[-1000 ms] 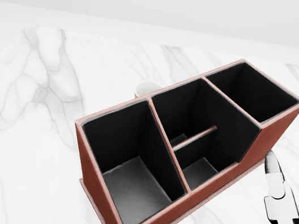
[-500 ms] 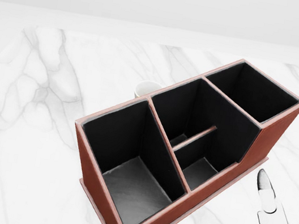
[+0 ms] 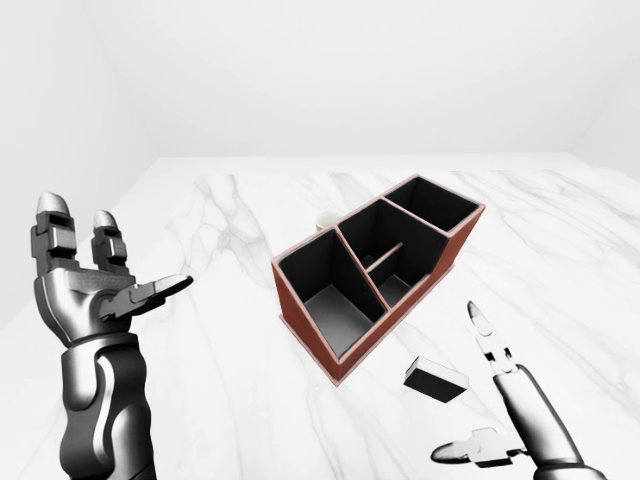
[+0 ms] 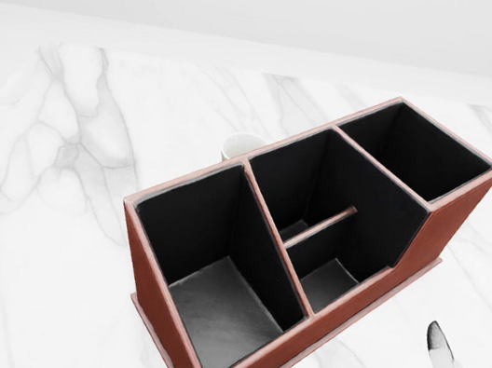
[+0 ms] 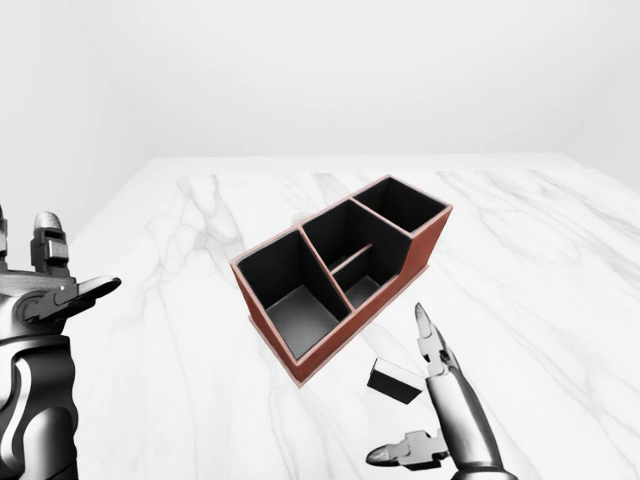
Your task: Pick up the book and place it in the left compartment of the caddy.
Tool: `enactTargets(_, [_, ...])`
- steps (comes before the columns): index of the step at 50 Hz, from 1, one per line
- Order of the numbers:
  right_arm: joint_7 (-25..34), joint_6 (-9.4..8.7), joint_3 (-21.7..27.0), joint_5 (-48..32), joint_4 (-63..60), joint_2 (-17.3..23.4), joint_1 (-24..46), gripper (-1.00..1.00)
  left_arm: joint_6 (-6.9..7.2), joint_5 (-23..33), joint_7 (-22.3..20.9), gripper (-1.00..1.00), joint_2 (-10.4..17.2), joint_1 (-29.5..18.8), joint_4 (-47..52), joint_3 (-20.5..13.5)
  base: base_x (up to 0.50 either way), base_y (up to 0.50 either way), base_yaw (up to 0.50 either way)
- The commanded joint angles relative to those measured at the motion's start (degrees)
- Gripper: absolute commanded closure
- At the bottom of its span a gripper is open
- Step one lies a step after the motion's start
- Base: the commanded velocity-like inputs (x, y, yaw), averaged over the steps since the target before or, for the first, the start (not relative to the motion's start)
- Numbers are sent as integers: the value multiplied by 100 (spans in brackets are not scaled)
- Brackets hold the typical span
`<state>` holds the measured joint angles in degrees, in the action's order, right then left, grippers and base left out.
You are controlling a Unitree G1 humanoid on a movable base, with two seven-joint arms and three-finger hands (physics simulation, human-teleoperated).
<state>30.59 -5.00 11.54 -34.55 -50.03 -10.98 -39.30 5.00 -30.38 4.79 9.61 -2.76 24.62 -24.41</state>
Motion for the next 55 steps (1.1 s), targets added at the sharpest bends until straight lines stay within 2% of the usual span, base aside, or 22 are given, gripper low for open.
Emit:
enactTargets(1, [359, 0, 423, -164, 173, -253, 75, -100, 0, -26, -22, -100, 15, 7, -52, -50, 0, 0, 0])
enactTargets(5, [526, 0, 713, -218, 304, -390, 116, -100, 0, -32, 19, -100, 24, 7, -4, -41, 0, 0, 0])
enactTargets(10, [941, 0, 1471, -206, 565, -614, 244, -100, 0, 31, -24, -100, 3, 3, -99, -3, 0, 0, 0])
enactTargets(15, [941, 0, 1945, -376, 709, -885, 401, -100, 0, 5, -11, -100, 13, 13, -72, -34, 0, 0, 0])
enactTargets(27, [941, 0, 2823, -524, 977, -902, 815, -100, 0, 14, -35, -100, 28, -22, -194, -42, 0, 0, 0])
enactTargets(36, [941, 0, 2805, -969, 818, -902, 1063, -100, 0, 3, -4, -100, 32, -6, -116, -38, 0, 0, 0])
enactTargets(55, [941, 0, 2073, -1753, 936, -154, 1363, -100, 0, 72, -52, -100, 18, -33, -263, 2, 0, 0, 0])
